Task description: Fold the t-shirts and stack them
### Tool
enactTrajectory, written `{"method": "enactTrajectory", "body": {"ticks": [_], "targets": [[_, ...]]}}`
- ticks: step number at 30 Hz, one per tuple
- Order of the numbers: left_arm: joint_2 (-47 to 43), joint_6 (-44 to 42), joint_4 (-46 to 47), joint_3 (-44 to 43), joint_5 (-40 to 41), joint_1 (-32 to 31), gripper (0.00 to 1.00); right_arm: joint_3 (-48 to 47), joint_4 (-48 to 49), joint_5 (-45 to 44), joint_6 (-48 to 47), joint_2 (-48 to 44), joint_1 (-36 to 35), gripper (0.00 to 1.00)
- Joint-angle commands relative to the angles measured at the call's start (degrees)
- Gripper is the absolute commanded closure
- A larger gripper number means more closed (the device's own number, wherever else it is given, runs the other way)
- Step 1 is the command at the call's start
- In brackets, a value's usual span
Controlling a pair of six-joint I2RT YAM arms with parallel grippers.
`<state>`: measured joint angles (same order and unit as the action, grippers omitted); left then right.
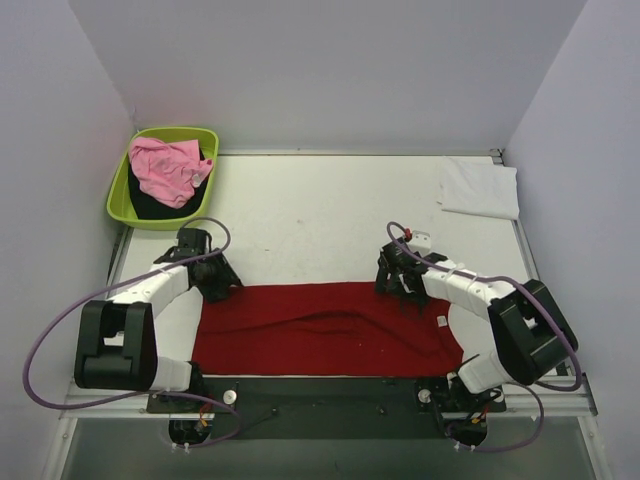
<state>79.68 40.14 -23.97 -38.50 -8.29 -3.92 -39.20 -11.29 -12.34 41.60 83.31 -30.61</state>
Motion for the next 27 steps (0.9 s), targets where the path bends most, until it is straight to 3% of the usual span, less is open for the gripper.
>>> {"method": "enactTrajectory", "body": {"ticks": [1, 9, 17, 22, 27], "targets": [[3.19, 2.92, 6.2, 0.88, 4.77, -0.56, 0.39, 0.53, 3.47, 3.99, 0.49, 6.59, 1.78, 0.2], [12.68, 5.12, 9.64, -2.71, 6.54, -0.73, 0.4, -5.09, 3.38, 6.27, -1.26, 12.93, 4.15, 0.2], [21.91, 5.21, 7.97, -14.83, 7.5, -0.73, 0.41, -14.13, 2.33, 6.8, -4.07, 19.52, 7.05, 0.2], [23.07, 4.07, 4.72, -18.36, 7.86, -0.21, 0.41, -18.54, 1.1, 5.92, -5.65, 22.24, 8.28, 0.2], [19.12, 3.81, 4.45, -15.65, 9.26, 0.06, 0.41, -22.05, -0.75, 4.61, -7.24, 23.13, 9.17, 0.2]]}}
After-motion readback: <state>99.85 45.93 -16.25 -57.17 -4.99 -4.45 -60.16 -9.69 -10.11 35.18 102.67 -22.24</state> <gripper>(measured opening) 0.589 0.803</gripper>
